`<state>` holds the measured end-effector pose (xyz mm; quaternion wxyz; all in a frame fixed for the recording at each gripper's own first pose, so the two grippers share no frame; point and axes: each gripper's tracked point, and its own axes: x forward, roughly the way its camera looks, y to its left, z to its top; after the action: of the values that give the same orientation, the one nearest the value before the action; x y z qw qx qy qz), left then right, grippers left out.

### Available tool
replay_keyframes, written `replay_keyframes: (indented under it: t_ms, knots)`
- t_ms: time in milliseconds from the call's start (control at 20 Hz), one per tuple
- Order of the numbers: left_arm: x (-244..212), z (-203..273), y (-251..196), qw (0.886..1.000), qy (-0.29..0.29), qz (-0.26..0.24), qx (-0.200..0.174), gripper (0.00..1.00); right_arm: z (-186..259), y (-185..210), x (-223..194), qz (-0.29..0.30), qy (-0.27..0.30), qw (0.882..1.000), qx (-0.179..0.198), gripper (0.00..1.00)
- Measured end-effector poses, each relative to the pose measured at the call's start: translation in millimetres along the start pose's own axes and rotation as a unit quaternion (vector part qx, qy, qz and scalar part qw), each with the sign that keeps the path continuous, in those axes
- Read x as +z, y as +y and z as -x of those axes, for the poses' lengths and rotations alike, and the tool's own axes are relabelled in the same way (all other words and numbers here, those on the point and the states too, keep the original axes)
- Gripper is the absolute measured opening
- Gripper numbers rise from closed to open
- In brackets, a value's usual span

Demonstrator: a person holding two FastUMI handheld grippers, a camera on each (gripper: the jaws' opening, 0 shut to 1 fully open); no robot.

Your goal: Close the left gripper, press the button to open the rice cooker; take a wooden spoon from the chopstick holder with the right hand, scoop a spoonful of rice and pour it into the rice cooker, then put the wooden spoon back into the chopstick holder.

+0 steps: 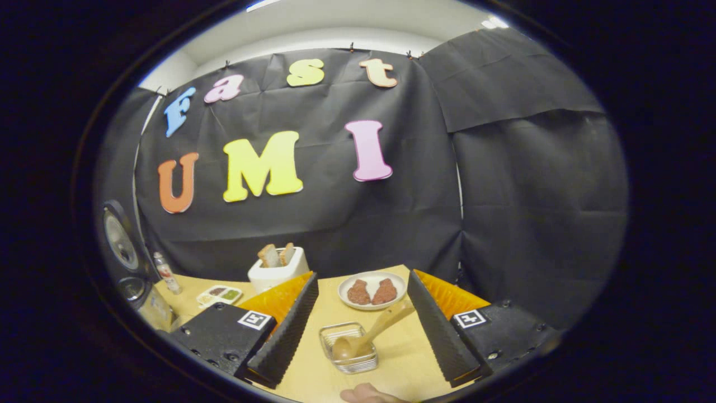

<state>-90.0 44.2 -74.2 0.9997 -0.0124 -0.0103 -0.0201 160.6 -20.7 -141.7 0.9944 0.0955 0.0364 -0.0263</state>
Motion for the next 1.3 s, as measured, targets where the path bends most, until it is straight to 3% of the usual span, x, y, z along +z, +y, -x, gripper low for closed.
replay_keyframes:
  t_ms: [200, 450, 650, 850, 950, 1100, 1300]
  knots:
    - [19, -21, -6, 1.0, 0.003, -0.002, 0.0, 0.94, 63, 26, 12, -0.007, -0.002, 0.998, 0.068, 1.0]
    - [58, -55, 4, 0.999, 0.002, -0.027, 0.023, 0.94, 131, 36, 16, 0.031, -0.012, 0.996, 0.081, 0.96]
    - [102, -86, 20, 0.999, -0.014, -0.029, 0.04, 0.94, 172, 61, 4, 0.043, -0.011, 0.99, 0.13, 1.0]
    - [145, -132, 36, 0.998, -0.042, -0.014, 0.044, 0.94, 177, 53, 5, 0.065, -0.036, 0.989, 0.124, 1.0]
    - [145, -156, 53, 0.997, -0.033, -0.007, 0.065, 0.94, 178, 52, 3, 0.055, -0.043, 0.989, 0.127, 1.0]
    - [146, -196, 63, 0.997, -0.026, 0.003, 0.069, 0.94, 176, 49, 2, 0.043, -0.053, 0.989, 0.133, 0.97]
    - [142, -256, 100, 0.994, -0.026, -0.03, 0.104, 0.94, 166, 51, -13, 0.057, -0.053, 0.986, 0.149, 1.0]
